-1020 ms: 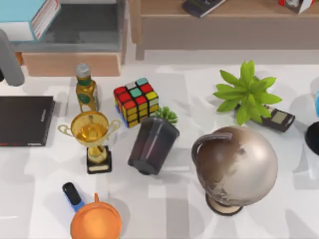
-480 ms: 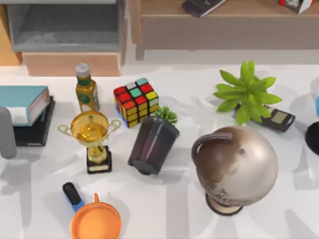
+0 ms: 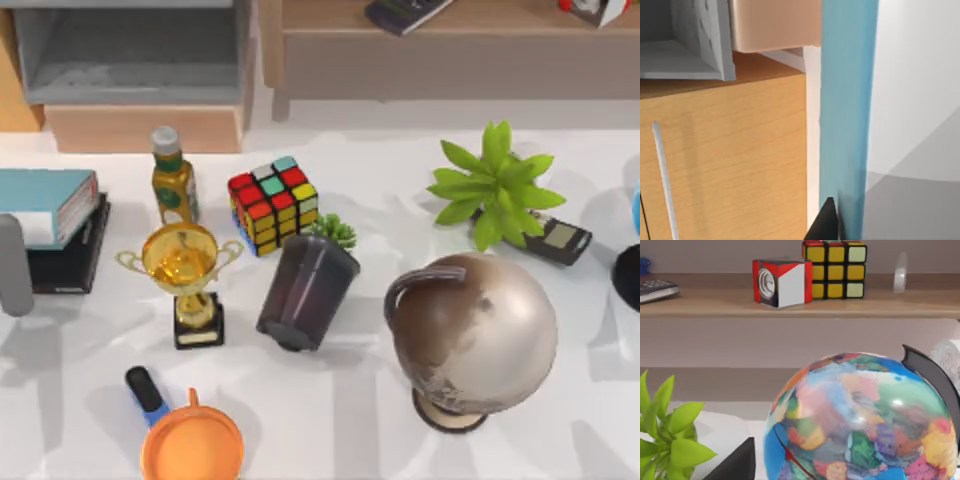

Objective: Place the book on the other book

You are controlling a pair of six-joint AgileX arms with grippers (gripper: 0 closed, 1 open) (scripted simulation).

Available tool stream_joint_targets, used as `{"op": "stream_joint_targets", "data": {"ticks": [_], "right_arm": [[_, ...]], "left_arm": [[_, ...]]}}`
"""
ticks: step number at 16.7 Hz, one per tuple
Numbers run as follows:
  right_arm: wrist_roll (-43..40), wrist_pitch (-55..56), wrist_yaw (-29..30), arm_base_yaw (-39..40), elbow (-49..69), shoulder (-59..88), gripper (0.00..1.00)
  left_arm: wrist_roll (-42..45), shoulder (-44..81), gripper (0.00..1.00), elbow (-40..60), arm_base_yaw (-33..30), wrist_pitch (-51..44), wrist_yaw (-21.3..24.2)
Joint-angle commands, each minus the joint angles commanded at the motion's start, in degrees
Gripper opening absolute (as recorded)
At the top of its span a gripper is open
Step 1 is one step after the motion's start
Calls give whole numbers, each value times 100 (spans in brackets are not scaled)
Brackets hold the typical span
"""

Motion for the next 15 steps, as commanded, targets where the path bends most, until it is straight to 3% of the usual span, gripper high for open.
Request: {"op": "stream_joint_targets", "data": {"ticks": [4, 15], "right_arm": [[0, 0, 0, 0, 0, 0, 100], [0, 0, 0, 0, 0, 0, 100]], "left_arm": [[-2, 16, 0, 6, 0, 8, -2], [-2, 16, 83, 6, 0, 8, -2]]}}
